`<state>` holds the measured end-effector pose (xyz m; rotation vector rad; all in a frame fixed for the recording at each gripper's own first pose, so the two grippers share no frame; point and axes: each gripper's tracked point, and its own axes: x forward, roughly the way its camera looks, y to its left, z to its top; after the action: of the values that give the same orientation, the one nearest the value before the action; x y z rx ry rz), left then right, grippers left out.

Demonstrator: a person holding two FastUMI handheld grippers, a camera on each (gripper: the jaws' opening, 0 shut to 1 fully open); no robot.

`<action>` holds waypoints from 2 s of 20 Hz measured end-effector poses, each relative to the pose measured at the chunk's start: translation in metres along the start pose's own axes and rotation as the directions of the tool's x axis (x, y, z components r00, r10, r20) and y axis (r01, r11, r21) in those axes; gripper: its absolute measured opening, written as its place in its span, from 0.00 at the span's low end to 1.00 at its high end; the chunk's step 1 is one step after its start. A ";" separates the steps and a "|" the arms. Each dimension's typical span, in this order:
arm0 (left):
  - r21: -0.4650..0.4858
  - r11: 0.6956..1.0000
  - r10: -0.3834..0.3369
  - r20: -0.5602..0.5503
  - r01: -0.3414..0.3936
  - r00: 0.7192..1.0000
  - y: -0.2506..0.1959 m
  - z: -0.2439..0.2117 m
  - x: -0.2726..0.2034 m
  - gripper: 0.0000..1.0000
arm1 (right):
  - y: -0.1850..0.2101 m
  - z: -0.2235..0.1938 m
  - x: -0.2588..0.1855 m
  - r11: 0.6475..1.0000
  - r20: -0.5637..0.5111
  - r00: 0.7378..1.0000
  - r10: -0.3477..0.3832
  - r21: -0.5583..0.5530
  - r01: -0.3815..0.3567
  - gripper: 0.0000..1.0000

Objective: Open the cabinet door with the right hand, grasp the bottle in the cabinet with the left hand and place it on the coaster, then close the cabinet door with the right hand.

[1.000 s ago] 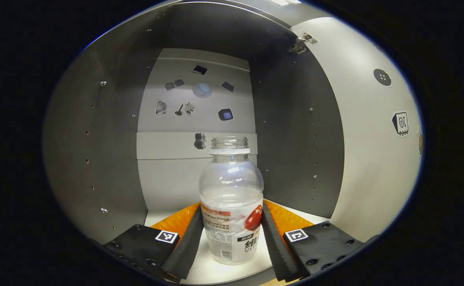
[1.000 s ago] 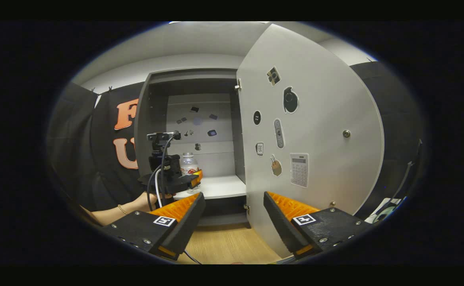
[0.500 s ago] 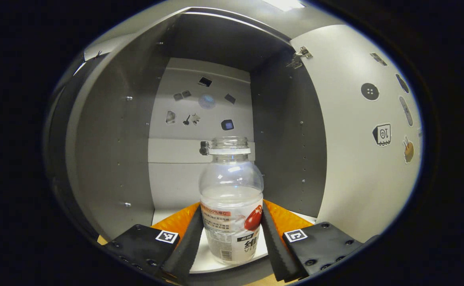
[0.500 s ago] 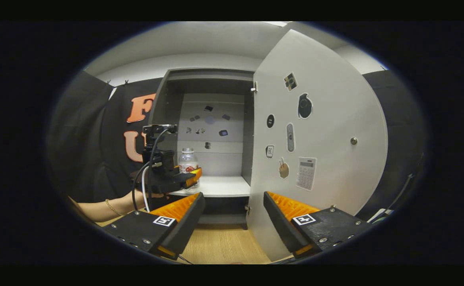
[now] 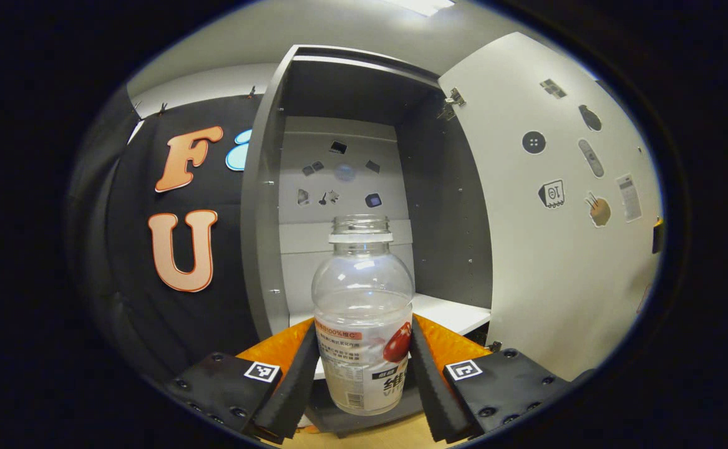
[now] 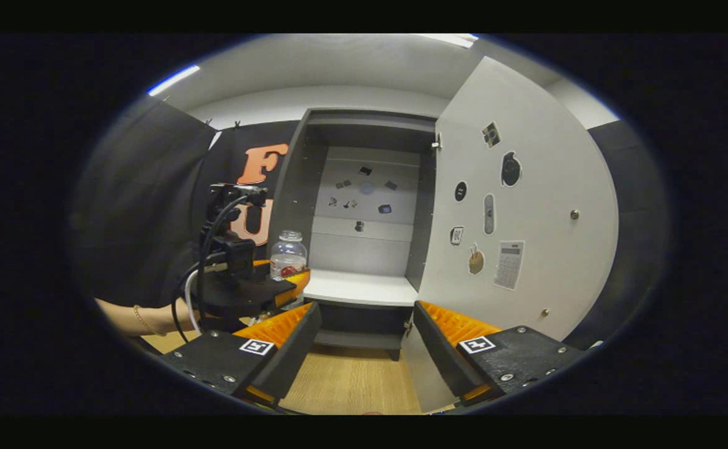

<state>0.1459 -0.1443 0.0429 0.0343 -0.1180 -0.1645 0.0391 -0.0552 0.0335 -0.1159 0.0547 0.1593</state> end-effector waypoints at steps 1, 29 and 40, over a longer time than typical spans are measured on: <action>0.005 1.000 0.000 0.003 0.000 1.000 0.002 -0.001 -0.010 0.82 | 0.004 -0.001 -0.002 1.000 0.000 1.000 -0.004 0.001 0.004 0.92; -0.143 0.990 -0.010 -0.143 -0.011 0.990 0.053 -0.253 -0.182 0.82 | 0.095 -0.072 -0.023 0.981 -0.163 0.980 -0.115 0.139 0.138 0.93; -0.098 0.994 0.030 -0.173 -0.048 0.984 0.046 -0.303 -0.166 0.82 | 0.089 -0.110 -0.007 0.984 -0.263 0.961 -0.084 0.128 0.121 0.93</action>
<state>0.0274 -0.0643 -0.2748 -0.0553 0.0618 -0.1277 0.0131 0.0183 -0.0848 0.0043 0.3186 0.0348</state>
